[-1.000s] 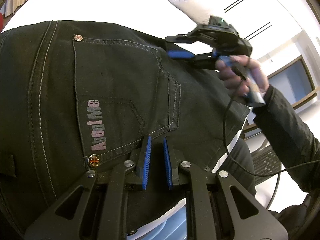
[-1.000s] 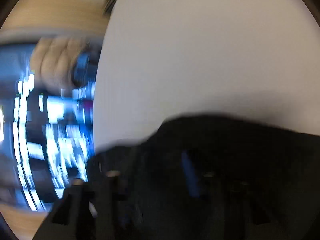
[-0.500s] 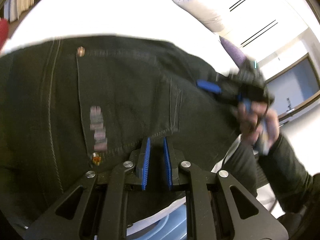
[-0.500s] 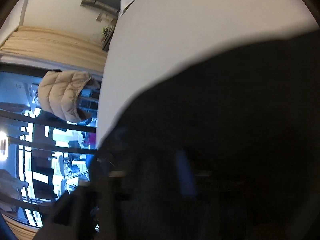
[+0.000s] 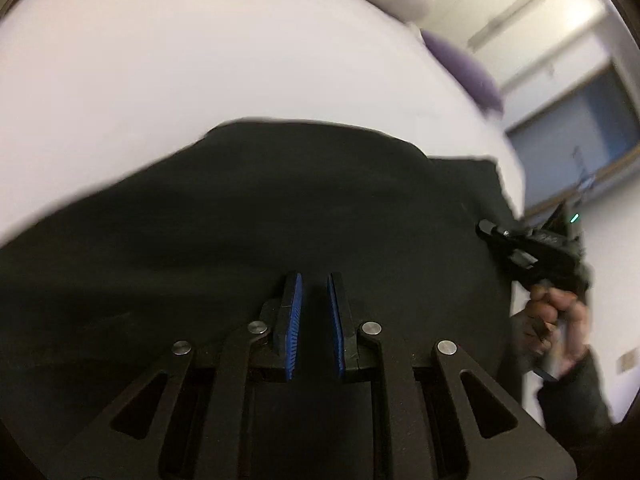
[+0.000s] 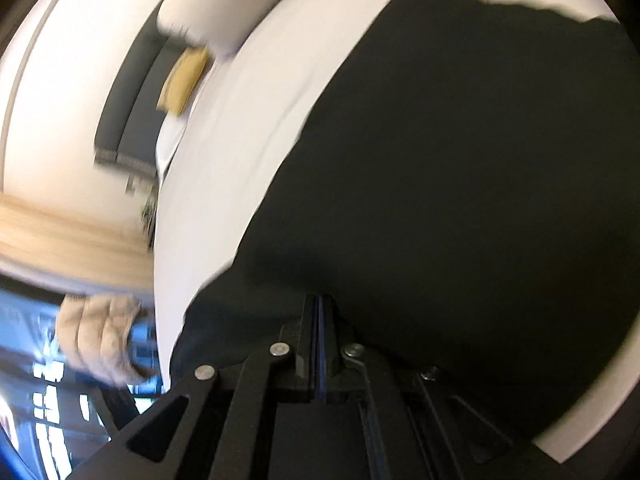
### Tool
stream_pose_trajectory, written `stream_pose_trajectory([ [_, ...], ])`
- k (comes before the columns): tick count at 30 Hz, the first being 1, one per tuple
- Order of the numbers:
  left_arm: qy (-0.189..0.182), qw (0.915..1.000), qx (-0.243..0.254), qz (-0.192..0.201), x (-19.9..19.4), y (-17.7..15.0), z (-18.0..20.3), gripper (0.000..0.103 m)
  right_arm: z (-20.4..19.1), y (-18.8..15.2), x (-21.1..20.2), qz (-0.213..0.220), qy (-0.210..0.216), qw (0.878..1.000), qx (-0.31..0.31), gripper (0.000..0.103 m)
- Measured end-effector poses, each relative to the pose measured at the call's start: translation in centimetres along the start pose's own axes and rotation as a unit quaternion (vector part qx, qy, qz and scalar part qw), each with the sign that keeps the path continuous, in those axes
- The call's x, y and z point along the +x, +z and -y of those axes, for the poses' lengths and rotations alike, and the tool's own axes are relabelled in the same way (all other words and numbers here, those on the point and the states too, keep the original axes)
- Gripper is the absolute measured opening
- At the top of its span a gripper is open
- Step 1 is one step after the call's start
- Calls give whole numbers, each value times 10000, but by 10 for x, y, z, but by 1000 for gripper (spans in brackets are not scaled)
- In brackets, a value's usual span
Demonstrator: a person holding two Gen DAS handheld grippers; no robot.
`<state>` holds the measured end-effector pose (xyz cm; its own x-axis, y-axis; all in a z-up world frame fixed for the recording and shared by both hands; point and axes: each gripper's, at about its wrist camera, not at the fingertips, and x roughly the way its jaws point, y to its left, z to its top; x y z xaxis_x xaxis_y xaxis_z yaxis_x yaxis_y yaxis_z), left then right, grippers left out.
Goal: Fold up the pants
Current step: 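Lower the folded jeans onto the bed with both grippers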
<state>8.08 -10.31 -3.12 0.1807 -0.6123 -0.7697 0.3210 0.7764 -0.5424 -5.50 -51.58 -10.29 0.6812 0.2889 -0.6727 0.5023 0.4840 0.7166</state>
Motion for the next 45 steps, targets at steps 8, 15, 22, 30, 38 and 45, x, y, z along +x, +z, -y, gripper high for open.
stream_pose_trajectory([
  [8,274,9942,-846,600,-77,-64,-68,12,53,42,-78,1462,-666,9838,794,2],
  [15,183,9957,-481,766,-89,-45,-20,12,0,5,-78,880,693,9929,391,11],
  [22,-809,9967,-36,105,27,21,65,13,-86,-66,56,-976,1460,9844,140,16],
  [30,-630,9974,-356,-40,61,22,32,9,-34,0,67,-135,889,9917,915,0],
  [38,27,9951,-836,535,-14,-6,-39,9,29,71,8,1069,271,9859,1256,0],
  [45,442,9859,-1221,1059,-84,-53,-83,9,62,66,-73,1675,-266,9754,1405,35],
])
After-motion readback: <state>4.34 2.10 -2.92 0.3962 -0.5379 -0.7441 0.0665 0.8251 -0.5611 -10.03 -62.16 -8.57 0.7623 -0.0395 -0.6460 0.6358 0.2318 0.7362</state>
